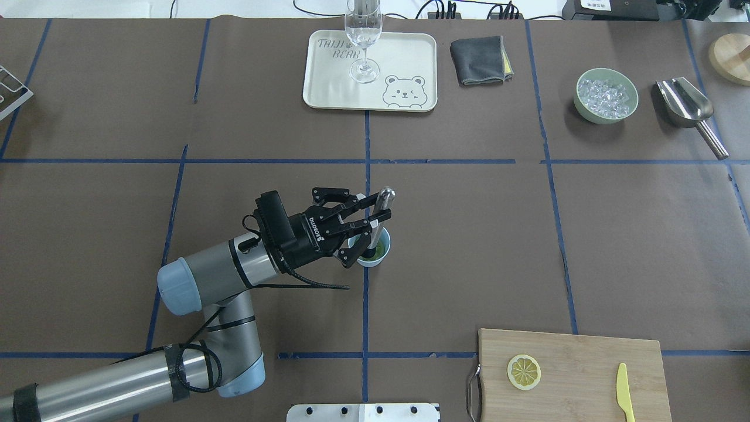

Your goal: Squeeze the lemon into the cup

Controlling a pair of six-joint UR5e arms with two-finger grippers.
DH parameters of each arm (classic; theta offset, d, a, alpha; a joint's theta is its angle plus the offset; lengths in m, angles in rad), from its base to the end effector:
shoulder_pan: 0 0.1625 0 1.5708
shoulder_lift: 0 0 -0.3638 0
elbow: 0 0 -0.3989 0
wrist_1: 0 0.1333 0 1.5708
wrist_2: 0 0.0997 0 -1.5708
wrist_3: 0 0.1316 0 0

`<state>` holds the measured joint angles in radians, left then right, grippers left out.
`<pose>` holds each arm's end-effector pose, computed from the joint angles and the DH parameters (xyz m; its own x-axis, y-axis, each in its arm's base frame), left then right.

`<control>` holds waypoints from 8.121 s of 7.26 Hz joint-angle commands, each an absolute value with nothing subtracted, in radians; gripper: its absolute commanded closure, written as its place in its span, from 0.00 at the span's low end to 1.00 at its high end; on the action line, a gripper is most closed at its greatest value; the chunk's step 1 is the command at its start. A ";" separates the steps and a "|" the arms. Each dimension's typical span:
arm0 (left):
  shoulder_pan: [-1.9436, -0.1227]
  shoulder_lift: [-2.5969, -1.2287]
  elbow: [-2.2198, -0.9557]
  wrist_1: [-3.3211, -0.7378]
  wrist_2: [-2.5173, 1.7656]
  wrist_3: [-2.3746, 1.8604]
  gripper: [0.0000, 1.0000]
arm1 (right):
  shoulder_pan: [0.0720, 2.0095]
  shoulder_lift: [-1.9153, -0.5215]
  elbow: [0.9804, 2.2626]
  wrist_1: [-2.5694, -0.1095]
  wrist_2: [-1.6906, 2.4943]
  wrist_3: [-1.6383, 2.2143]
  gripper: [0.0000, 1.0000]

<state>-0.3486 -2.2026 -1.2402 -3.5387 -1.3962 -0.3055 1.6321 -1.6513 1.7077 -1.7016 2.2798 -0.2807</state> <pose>0.5397 -0.3623 0.1780 0.2583 0.9054 -0.3369 0.7151 0.0553 0.6969 0.0758 -0.4572 0.6097 0.7420 -0.1846 0.6445 0.1504 0.9827 0.1084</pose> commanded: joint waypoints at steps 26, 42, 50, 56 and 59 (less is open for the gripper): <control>-0.882 -1.643 -1.643 -2.222 -1.891 -0.914 1.00 | 1.632 -1.644 1.689 -1.689 2.301 -0.282 0.00; -1.283 -1.683 -1.695 -2.071 -2.168 -0.384 0.00 | 1.632 -1.646 1.692 -1.689 2.304 -0.285 0.00; -1.562 -1.573 -1.661 -1.439 -2.402 0.115 0.00 | 1.632 -1.649 1.690 -1.689 2.304 -0.287 0.00; -1.568 -1.586 -1.683 -1.518 -2.344 0.110 0.00 | 1.632 -1.644 1.704 -1.686 2.301 -0.282 0.00; -1.569 -1.577 -1.681 -1.519 -2.342 0.107 0.00 | 1.618 -1.628 1.704 -1.686 2.299 -0.264 0.00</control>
